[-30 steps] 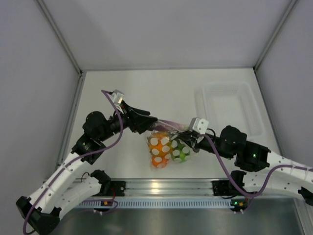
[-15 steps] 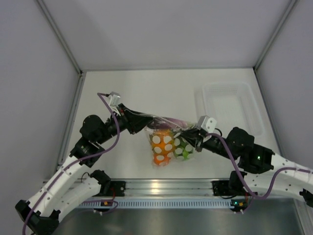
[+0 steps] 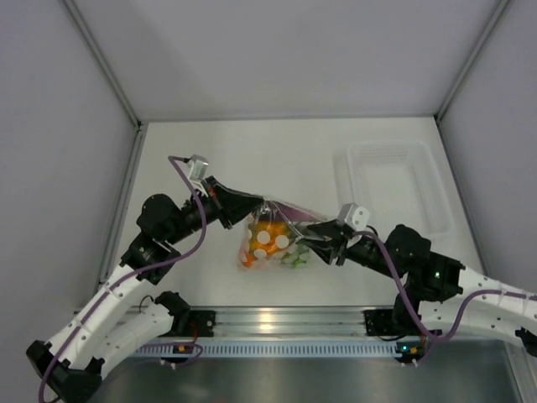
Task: Open the zip-top bag and remove the fake food
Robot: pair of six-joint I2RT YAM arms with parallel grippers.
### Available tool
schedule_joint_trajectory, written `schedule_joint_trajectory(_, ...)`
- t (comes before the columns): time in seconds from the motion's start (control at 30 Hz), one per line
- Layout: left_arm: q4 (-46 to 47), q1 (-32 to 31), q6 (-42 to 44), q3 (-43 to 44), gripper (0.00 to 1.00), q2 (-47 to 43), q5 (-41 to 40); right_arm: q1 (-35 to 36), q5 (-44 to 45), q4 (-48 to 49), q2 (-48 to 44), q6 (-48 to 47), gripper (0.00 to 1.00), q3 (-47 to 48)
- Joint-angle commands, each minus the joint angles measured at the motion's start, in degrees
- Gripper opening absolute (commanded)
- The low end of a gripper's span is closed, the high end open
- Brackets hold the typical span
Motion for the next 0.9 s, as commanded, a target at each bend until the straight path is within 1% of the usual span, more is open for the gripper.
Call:
schedule_joint_trajectory(0.0, 3.8, -0.2, 2.4, 4.5, 0.00, 0.0, 3.9, 1.0, 2.3, 6.5, -3.6, 3.3, 0.40, -2.3)
schedule_joint_trajectory(0.03, 3.8, -0.2, 2.7, 5.6, 0.00, 0.5, 4.7, 1.0, 3.2, 6.0, -4.2, 4.2, 0.41, -2.9)
schedule_joint_trajectory(0.1, 2.4, -0.3, 4.8, 7.2, 0.00, 2.1, 6.1, 1.0, 4.8, 5.0, -6.4, 4.5, 0.52, -4.1)
schedule_joint_trajectory(0.13, 1.0, -0.3, 5.8, 8.4, 0.00, 2.8, 6.9, 1.1, 5.8, 2.6, -7.3, 6.8, 0.57, -4.4)
schedule_joint_trajectory(0.17, 0.4, -0.2, 7.2, 10.5, 0.00, 3.5, 8.3, 1.0, 8.1, 1.6, -8.5, 8.3, 0.59, -4.9)
schedule_joint_trajectory(0.2, -1.0, -0.2, 7.7, 11.4, 0.00, 5.2, 11.6, 1.0, 9.5, 0.6, -11.0, 9.1, 0.60, -5.2)
schedule_joint_trajectory(0.23, -1.6, -0.3, 8.0, 12.5, 0.00, 5.7, 12.6, 1.1, 12.5, -1.4, -12.6, 10.6, 0.62, -5.5)
schedule_joint_trajectory(0.3, -2.6, -0.2, 8.4, 15.0, 0.00, 7.5, 15.5, 1.1, 15.6, -4.0, -17.4, 11.9, 0.64, -6.8)
schedule_joint_trajectory(0.4, -4.5, -0.2, 8.5, 18.1, 0.00, 9.2, 15.5, 1.0, 19.0, -5.8, -23.2, 13.2, 0.66, -8.5)
schedule_joint_trajectory(0.47, -5.3, -0.2, 8.4, 19.5, 0.00, 9.8, 15.7, 1.0, 22.1, -5.8, -25.5, 14.5, 0.67, -9.7)
schedule_joint_trajectory(0.57, -5.3, -0.2, 7.1, 21.2, 0.00, 10.4, 16.0, 1.0, 21.8, -3.9, -30.1, 14.0, 0.68, -12.3)
schedule_joint_trajectory(0.6, -5.3, -0.2, 6.8, 21.5, 0.00, 10.4, 16.3, 1.0, 21.0, -2.7, -32.4, 13.4, 0.69, -13.2)
schedule_joint_trajectory(0.63, -5.3, -0.2, 6.4, 22.0, 0.00, 10.7, 16.7, 1.0, 18.9, -1.8, -33.4, 12.4, 0.72, -14.1)
schedule_joint_trajectory(0.7, -5.3, -0.3, 5.6, 22.4, 0.00, 10.8, 18.2, 1.0, 16.9, 0.3, -35.2, 11.4, 0.73, -15.5)
schedule_joint_trajectory(0.87, -5.3, -0.3, 4.1, 24.2, 0.00, 10.2, 19.3, 1.1, 16.0, 0.3, -35.2, 9.9, 0.73, -14.8)
